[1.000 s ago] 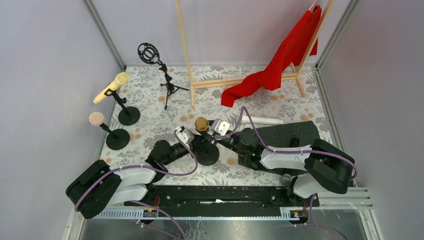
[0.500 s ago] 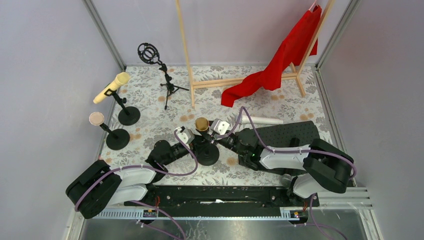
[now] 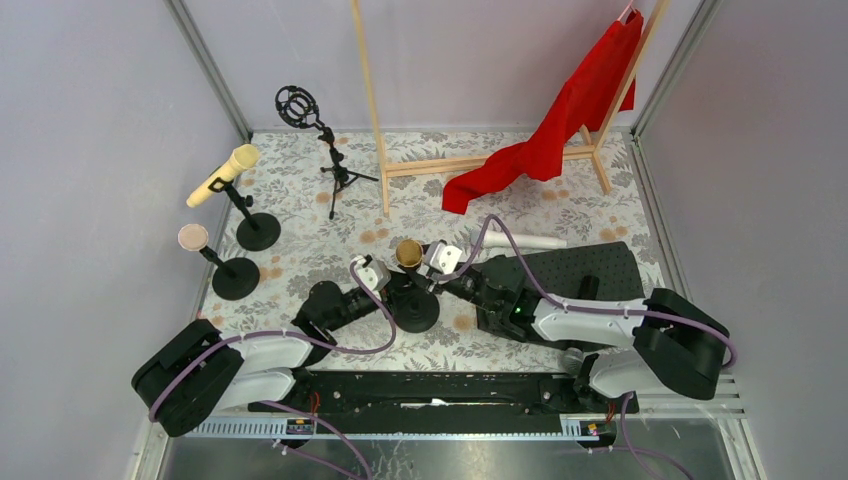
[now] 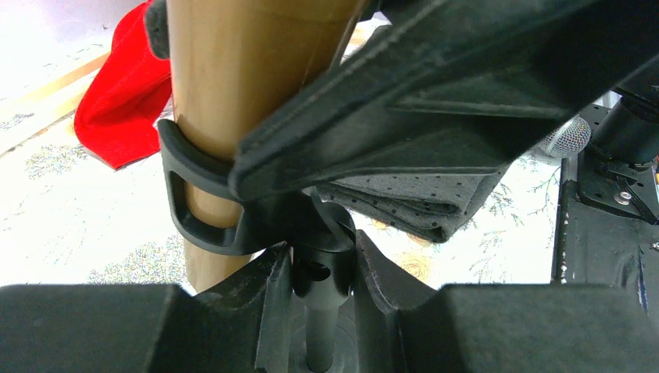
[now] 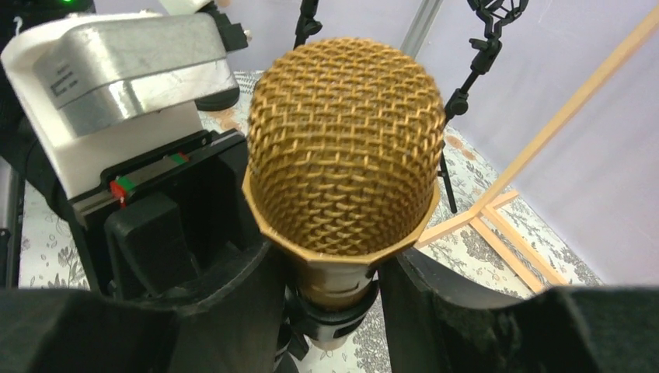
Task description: Attach the microphones to the stand
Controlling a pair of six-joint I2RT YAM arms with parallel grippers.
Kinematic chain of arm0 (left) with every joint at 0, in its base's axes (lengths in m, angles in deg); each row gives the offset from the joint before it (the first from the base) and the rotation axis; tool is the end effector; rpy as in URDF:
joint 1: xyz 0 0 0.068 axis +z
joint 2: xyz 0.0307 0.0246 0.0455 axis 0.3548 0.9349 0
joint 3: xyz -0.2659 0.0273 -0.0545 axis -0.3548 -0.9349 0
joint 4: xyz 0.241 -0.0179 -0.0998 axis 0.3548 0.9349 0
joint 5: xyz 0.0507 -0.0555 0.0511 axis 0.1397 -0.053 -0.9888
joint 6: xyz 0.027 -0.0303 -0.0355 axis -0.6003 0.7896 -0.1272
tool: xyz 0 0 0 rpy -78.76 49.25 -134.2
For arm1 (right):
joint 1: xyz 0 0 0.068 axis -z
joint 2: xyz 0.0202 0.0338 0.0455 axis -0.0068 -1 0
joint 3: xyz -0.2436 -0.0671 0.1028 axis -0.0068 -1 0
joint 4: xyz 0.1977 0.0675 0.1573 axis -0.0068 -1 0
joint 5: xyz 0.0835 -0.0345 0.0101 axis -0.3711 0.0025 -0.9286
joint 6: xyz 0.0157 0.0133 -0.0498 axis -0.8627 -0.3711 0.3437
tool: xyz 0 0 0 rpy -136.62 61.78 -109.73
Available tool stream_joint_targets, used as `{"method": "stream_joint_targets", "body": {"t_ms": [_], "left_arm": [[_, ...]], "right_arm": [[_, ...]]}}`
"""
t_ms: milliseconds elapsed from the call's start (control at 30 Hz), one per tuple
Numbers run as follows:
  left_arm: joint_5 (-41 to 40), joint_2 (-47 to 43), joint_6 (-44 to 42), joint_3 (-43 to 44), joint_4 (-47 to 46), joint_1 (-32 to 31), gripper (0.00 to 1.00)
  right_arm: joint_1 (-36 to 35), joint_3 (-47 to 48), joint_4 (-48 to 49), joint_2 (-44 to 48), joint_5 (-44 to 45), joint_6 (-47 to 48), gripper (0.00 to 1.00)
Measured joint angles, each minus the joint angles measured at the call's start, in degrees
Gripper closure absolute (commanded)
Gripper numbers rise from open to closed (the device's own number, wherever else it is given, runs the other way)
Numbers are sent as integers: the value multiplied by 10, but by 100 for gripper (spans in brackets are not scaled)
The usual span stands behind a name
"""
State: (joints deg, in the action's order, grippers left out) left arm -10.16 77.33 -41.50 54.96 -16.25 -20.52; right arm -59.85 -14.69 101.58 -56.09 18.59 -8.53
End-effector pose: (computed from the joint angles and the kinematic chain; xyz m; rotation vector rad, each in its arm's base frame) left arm 0.1366 -0.1375 0.1777 0.8067 1.3829 -0.8977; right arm 0.1460 0.2520 0.2553 -0.9634 1.0722 0.6079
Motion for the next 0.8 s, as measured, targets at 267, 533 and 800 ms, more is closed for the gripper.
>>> {"method": "stream_joint_targets", "body": {"t_ms": [267,533,800], "left_arm": [[0,6,5,-1,-11,1,100],[-35,17,26,-20,-57,2,100],[-129,10,38,-29,-66,1,100]], "right_arm": [[5,-14,-53,42,-32,21,31],[6,-72,-125,149,-51,13,29],[6,-130,-183,285,-33,4,29]]}}
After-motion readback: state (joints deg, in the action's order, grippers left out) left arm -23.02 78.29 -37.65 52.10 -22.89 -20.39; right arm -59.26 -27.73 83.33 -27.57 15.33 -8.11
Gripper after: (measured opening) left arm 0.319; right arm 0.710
